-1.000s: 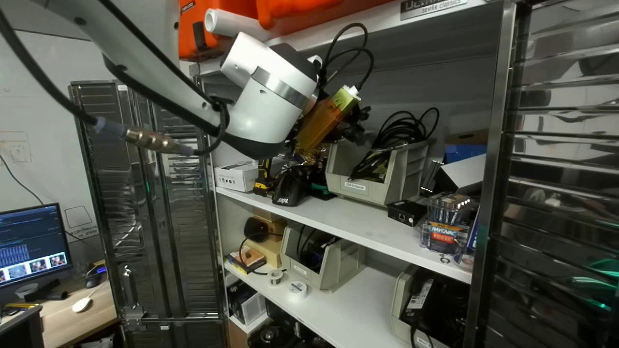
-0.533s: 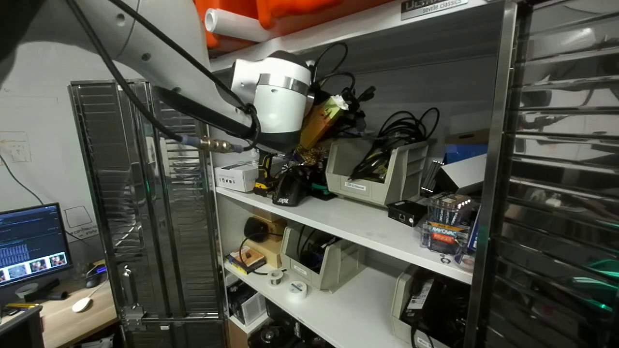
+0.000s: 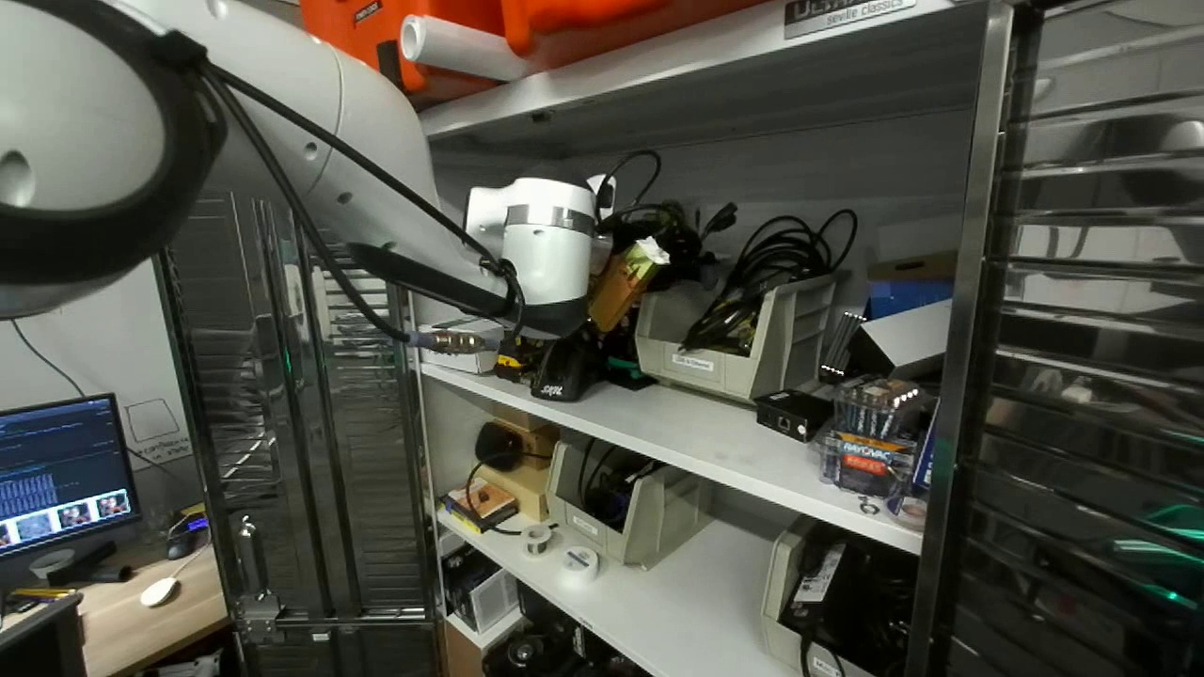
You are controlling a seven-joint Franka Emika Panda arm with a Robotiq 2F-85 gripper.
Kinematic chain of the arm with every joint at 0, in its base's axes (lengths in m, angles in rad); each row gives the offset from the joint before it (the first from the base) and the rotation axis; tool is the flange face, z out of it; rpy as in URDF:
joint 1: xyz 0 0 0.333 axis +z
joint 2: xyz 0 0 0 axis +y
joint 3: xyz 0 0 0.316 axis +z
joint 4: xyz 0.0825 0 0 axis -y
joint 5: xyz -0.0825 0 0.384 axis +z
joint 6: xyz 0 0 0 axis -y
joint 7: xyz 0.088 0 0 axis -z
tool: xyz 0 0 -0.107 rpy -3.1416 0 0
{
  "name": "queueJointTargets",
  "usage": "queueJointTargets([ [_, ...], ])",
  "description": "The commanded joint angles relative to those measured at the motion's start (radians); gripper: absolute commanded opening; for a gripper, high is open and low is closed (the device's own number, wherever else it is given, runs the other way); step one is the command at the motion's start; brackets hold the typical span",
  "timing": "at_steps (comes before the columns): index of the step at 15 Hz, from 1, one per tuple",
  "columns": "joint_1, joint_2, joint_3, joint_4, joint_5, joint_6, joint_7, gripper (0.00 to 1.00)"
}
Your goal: Put the extension cables into the compartment.
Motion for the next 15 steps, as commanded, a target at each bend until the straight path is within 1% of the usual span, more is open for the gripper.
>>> queueJointTargets([
  [1,-0.024,0.056,0.014,0.086,0.047,-0.032,-0.063,0.6],
  [2,-0.029,0.059,0.017,0.094,0.059,-0.037,-0.082,0.61],
  [3,-0.032,0.058,0.019,0.103,0.067,-0.043,-0.084,0.67],
  [4,-0.035,0.055,0.021,0.109,0.079,-0.048,-0.093,0.76],
  [6,-0.037,0.043,0.024,0.123,0.104,-0.053,-0.11,0.9],
  [7,-0.037,0.035,0.026,0.128,0.117,-0.057,-0.121,0.99],
  [10,-0.044,-0.008,0.055,0.101,0.182,-0.049,-0.196,1.0],
  [12,-0.063,-0.061,0.108,0.034,0.274,-0.033,-0.308,1.0],
  [13,-0.083,-0.096,0.152,-0.016,0.341,-0.016,-0.377,1.0],
  [15,-0.115,-0.152,0.217,-0.091,0.447,-0.023,-0.483,1.0],
])
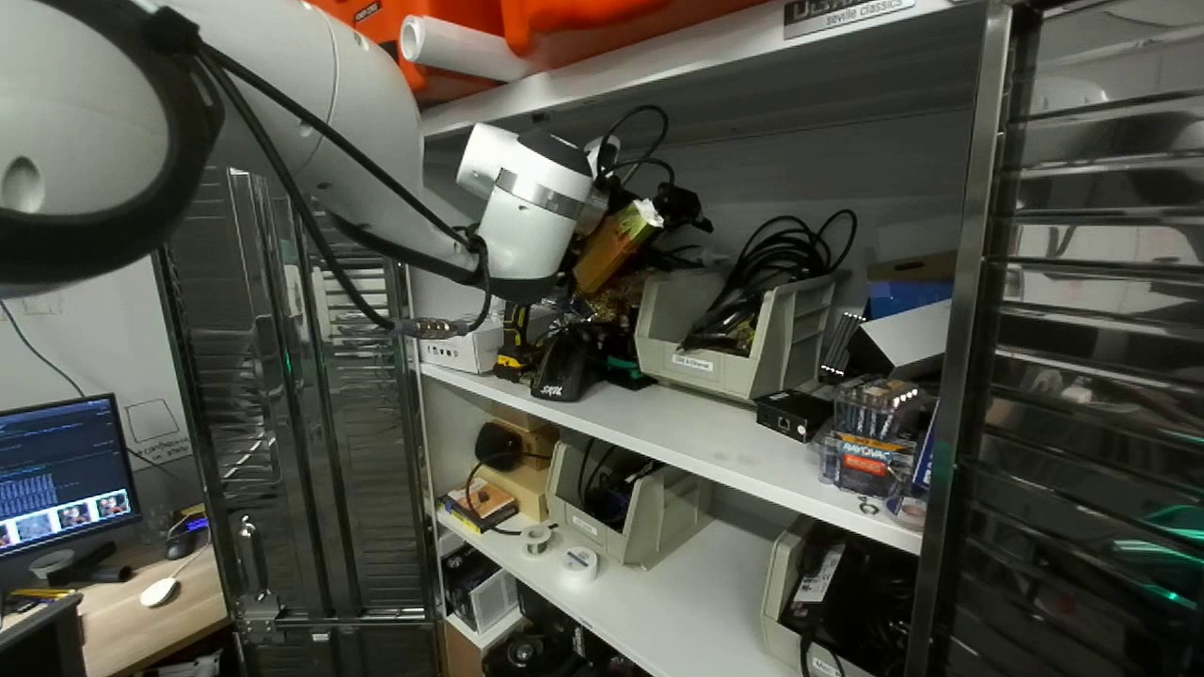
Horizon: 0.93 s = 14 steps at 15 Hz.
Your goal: Put the extension cables into the compartment.
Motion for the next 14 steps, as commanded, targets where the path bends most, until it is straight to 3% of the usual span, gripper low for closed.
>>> queueJointTargets([
  [1,-0.069,-0.147,0.13,-0.181,0.183,0.014,-0.207,1.0],
  [4,-0.153,-0.274,0.236,-0.336,0.381,-0.007,-0.394,1.0],
  [8,-0.244,-0.432,0.304,-0.524,0.729,-0.074,-0.662,1.0],
  [10,-0.317,-0.501,0.375,-0.637,0.886,-0.098,-0.77,1.0],
  [12,-0.385,-0.563,0.438,-0.708,1.047,-0.165,-0.882,1.0],
  [14,-0.417,-0.622,0.458,-0.743,1.205,-0.291,-0.987,1.0],
])
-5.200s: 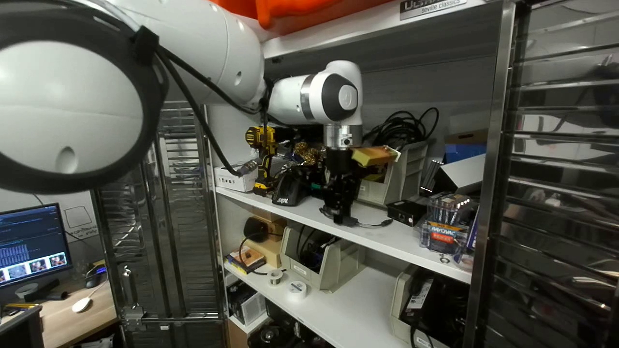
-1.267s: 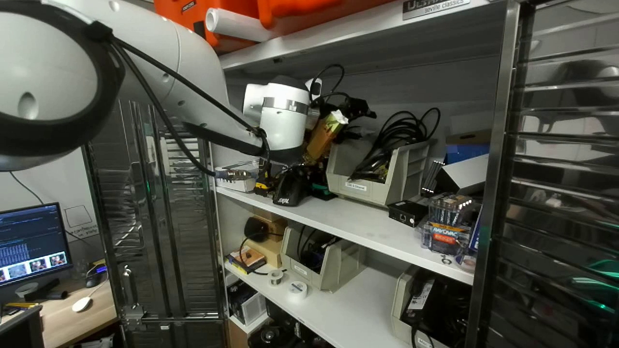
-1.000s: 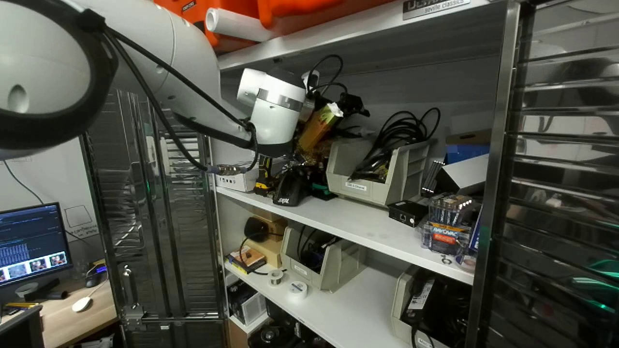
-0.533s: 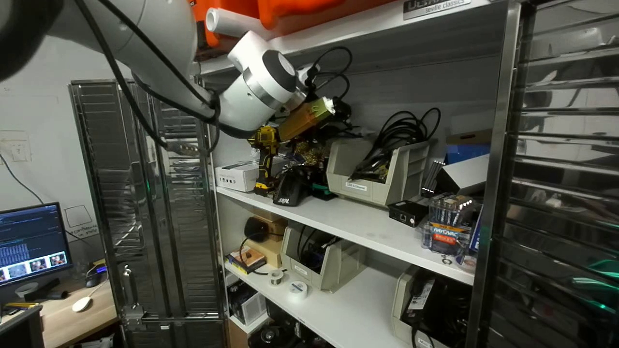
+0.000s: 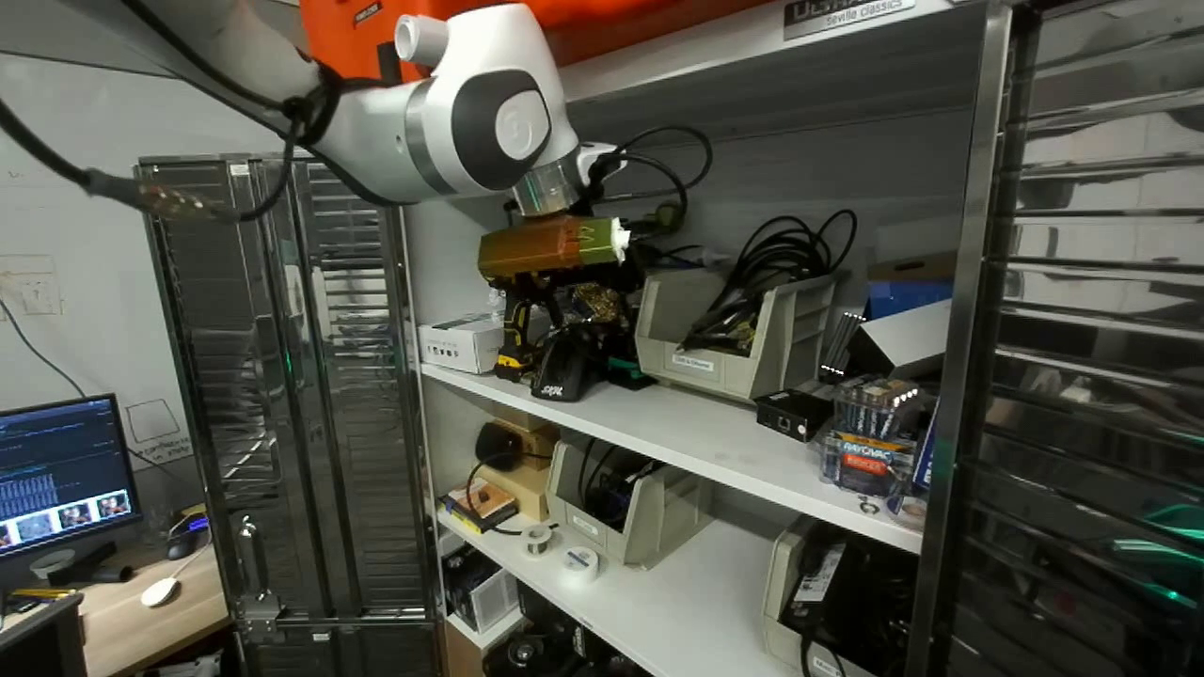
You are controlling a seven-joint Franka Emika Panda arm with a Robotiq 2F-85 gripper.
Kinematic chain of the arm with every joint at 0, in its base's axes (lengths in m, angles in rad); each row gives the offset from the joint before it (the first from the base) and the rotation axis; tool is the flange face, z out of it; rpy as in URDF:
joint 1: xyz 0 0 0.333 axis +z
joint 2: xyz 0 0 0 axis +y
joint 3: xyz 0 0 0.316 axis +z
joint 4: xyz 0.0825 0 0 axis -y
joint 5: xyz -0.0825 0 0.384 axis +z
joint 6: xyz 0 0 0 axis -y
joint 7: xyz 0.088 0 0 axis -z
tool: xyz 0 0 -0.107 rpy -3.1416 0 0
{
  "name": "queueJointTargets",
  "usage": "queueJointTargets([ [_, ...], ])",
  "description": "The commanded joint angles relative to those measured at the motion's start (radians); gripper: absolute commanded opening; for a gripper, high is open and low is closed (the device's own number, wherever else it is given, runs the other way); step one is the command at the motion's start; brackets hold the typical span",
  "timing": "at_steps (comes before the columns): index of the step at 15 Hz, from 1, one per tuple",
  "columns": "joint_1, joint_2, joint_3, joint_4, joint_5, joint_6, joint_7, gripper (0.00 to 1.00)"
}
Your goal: Put the extension cables into the compartment.
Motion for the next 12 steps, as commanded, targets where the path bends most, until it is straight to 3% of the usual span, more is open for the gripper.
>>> queueJointTargets([
  [1,-0.069,-0.157,0.026,-0.104,0.268,-0.208,-0.201,1.0],
  [2,-0.077,-0.185,0.017,-0.107,0.318,-0.299,-0.234,1.0],
  [3,-0.018,-0.215,-0.059,-0.122,0.354,-0.384,-0.248,1.0],
  [4,-0.012,-0.235,-0.083,-0.123,0.372,-0.475,-0.25,1.0],
  [8,0.011,-0.267,-0.178,-0.027,0.329,-0.849,-0.2,1.0],
  [9,0.027,-0.253,-0.176,-0.079,0.329,-0.732,-0.212,1.0],
  [12,0.025,-0.271,-0.202,-0.048,0.329,-0.823,-0.211,1.0],
])
